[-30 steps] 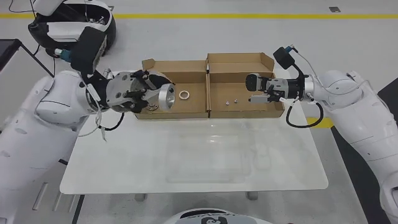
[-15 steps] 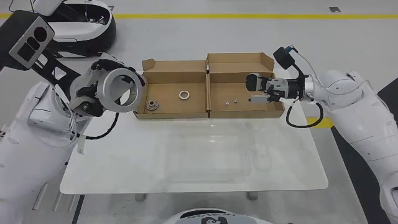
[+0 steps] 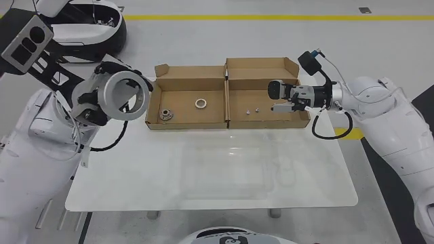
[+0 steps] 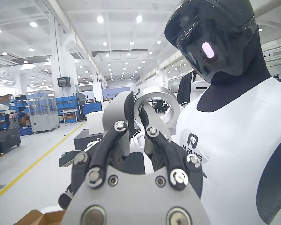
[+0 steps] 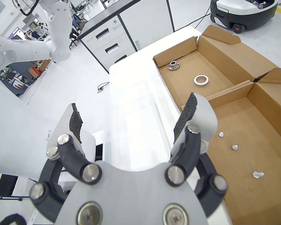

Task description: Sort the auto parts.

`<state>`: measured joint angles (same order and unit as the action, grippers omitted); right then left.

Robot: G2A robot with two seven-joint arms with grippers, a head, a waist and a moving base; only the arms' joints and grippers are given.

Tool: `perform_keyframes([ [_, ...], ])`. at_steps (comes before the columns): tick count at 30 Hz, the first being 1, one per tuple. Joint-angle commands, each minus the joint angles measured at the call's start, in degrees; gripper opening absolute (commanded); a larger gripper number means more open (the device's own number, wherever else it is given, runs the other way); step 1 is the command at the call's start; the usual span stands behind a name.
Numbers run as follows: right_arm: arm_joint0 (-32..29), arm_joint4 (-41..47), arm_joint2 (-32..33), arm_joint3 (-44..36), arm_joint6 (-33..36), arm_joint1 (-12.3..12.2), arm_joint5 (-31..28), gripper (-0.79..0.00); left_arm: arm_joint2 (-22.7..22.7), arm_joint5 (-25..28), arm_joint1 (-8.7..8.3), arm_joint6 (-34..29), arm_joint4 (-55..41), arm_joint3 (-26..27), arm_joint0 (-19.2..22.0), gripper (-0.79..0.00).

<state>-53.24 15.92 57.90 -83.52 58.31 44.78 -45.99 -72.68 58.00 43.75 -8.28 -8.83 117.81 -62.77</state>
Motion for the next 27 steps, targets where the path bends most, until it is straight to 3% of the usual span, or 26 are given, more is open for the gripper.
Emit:
perform_keyframes([
  [1,0.0,0.0,0.0,0.0,0.0,0.0,0.0,0.0,0.0,0.0,0.0,0.0,0.0,0.0,0.0,-0.785],
  [13,0.0,0.0,0.0,0.0,0.0,0.0,0.0,0.0,0.0,-0.3,0.03,0.1,-0.1,0.1,-0.1,-0.785],
  [27,0.0,0.0,0.0,0.0,0.0,0.0,0.0,0.0,0.2,-0.5,1.69,2.9,-9.8,2.9,-2.3,-0.785],
])
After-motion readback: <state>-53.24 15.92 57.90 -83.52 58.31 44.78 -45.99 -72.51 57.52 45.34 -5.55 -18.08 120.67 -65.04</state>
